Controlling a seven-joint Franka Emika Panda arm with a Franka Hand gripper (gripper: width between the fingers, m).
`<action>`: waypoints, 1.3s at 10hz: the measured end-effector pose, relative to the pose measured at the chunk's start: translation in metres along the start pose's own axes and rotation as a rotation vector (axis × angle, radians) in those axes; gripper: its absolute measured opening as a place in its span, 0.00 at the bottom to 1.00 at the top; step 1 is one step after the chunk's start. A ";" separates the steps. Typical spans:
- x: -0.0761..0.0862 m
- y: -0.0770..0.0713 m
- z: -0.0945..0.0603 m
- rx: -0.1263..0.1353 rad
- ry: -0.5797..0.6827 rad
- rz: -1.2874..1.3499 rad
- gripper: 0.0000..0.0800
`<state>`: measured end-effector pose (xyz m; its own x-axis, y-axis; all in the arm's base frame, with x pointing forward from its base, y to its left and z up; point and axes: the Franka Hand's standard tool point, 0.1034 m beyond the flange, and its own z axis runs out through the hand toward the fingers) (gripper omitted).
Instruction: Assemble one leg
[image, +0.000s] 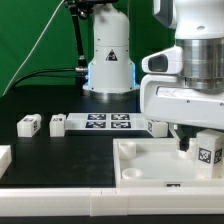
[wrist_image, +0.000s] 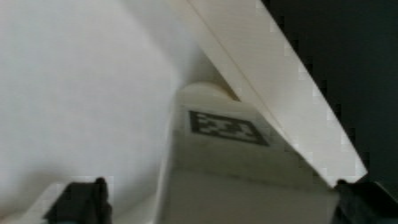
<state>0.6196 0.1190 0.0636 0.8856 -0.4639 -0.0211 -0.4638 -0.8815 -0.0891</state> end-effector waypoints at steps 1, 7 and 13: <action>0.001 0.001 0.000 0.000 0.000 -0.160 0.80; 0.005 0.006 -0.001 -0.010 0.003 -0.826 0.81; 0.005 0.007 0.000 -0.009 0.002 -0.793 0.36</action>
Offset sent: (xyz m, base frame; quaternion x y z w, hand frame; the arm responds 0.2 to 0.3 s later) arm -0.0042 0.0082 0.0029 0.0088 -0.0139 -0.2909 0.9566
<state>0.6208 0.1108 0.0630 0.9520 0.3024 0.0470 0.3051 -0.9499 -0.0683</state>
